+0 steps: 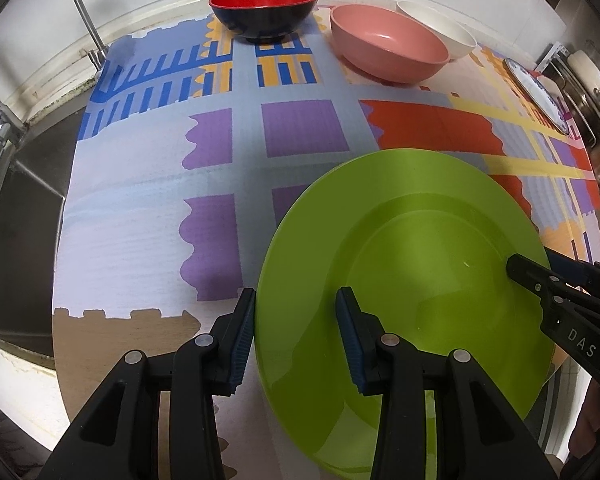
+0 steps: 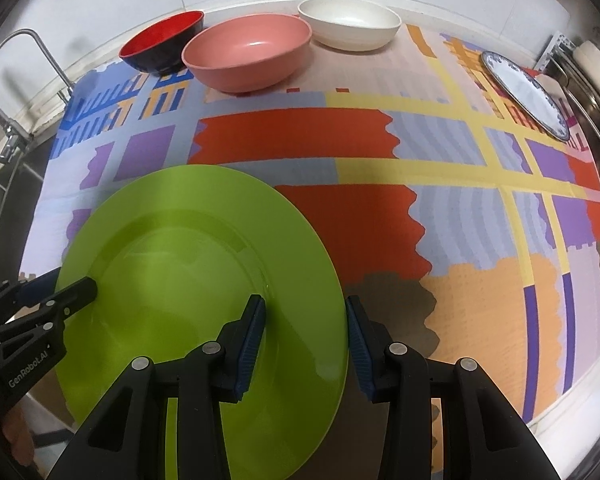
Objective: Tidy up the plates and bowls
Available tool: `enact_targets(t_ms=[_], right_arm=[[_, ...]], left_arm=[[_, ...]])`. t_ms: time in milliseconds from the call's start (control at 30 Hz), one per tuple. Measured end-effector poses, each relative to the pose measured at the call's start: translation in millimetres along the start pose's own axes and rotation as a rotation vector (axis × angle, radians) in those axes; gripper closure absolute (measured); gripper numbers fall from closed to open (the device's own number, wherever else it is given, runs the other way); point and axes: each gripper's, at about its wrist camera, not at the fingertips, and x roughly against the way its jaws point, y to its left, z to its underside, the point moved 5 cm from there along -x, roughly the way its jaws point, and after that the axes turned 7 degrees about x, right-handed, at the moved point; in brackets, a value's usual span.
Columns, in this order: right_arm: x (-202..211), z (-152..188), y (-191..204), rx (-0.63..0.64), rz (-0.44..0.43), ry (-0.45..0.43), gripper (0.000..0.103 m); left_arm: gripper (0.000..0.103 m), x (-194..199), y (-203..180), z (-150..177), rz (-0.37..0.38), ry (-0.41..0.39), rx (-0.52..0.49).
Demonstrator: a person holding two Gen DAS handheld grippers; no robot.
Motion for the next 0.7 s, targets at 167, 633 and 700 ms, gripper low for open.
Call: enact_targets(t_ms=[167, 633, 700], right_arm=[[-3.7, -0.4, -0.8, -0.009, -0.011, 0.007, 0.061], [-9.6, -0.6, 1.3, 0.023, -0.031, 0.020, 0.059], [-8.7, -1.3, -0.1, 0.020, -0.027, 0.016, 0.059]], left_arm=[[0.063, -1.6, -1.2, -0.6, -0.013, -0.005, -0.003], [0.051, -3.0, -4.6, -2.1, -0.026, -0.024, -0.007], [0.050, 0.6, -5.8, -3.7, -0.042, -0.044, -0.015]])
